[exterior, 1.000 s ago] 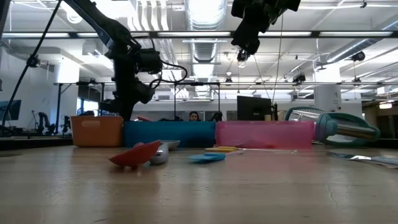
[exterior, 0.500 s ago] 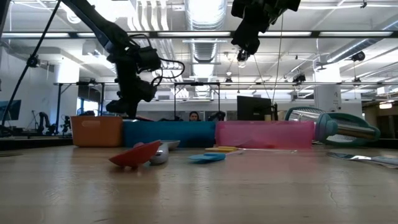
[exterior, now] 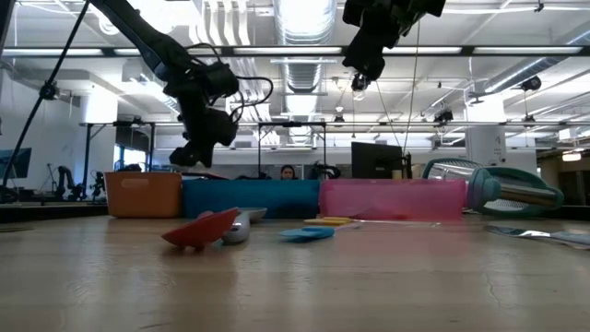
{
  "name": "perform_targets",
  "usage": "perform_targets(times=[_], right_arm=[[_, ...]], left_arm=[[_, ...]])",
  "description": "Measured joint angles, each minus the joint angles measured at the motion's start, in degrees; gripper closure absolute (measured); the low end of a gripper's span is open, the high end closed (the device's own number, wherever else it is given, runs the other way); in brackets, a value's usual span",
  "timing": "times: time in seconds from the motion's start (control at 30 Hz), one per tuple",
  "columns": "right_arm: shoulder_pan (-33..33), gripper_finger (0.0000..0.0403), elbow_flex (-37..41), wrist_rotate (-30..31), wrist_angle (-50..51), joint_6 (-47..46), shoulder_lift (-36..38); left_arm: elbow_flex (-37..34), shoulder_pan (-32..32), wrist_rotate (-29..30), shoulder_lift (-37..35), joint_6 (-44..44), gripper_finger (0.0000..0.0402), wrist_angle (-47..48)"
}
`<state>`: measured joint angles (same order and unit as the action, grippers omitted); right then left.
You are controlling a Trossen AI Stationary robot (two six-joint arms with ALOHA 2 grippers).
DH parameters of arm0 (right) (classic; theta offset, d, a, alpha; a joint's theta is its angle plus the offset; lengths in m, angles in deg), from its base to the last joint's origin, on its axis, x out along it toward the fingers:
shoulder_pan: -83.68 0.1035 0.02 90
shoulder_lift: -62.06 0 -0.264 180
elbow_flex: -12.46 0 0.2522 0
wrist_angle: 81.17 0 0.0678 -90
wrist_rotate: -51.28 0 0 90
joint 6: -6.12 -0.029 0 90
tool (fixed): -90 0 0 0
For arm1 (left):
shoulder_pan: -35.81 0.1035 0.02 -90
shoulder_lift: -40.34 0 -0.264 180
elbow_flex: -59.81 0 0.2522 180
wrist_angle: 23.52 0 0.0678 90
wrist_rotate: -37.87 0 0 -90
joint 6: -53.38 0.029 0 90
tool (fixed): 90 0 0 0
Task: Pick & Place Kitchen Items
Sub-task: Put the yellow spatula into the red bin
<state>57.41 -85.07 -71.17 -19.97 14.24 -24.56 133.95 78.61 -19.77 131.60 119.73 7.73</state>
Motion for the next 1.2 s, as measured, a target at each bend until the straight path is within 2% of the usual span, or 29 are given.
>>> perform_targets(times=[0.1,0.2,0.27,0.43,0.6,0.8,1.03,1.2], right_arm=[[0.0,0.0321,0.0,0.0,0.0,0.0,0.0],[0.0,0.0328,0.0,0.0,0.2,0.0,0.0],[0.0,0.0332,0.0,0.0,0.2,0.0,0.0],[-0.1,0.0339,0.0,0.0,0.2,0.9,0.0],[0.0,0.0337,0.0,0.0,0.2,0.9,0.0],[0.0,0.0342,0.0,0.1,0.1,1.0,0.0],[0.0,0.0346,0.0,0.2,0.1,1.0,0.0],[0.0,0.0342,0.0,0.2,0.1,1.1,0.0]], left_arm=[[0.0,0.1,1.9,0.0,0.6,0.0398,0.1],[0.0,-0.8,10.7,-0.9,0.4,0.0398,3.0],[0.0,-1.9,12.3,-3.3,-3.1,0.0398,5.2],[1.2,-5.5,0.0,-12.6,-17.0,0.0398,12.5],[1.2,-11.5,0.0,-20.6,-31.3,0.0396,14.2],[1.2,-20.5,-1.1,-25.9,-42.9,0.0391,14.5],[1.2,-28.3,-5.7,-27.4,-52.0,0.0393,16.2],[0.6,-33.7,-6.0,-27.3,-57.7,0.0394,19.6]])
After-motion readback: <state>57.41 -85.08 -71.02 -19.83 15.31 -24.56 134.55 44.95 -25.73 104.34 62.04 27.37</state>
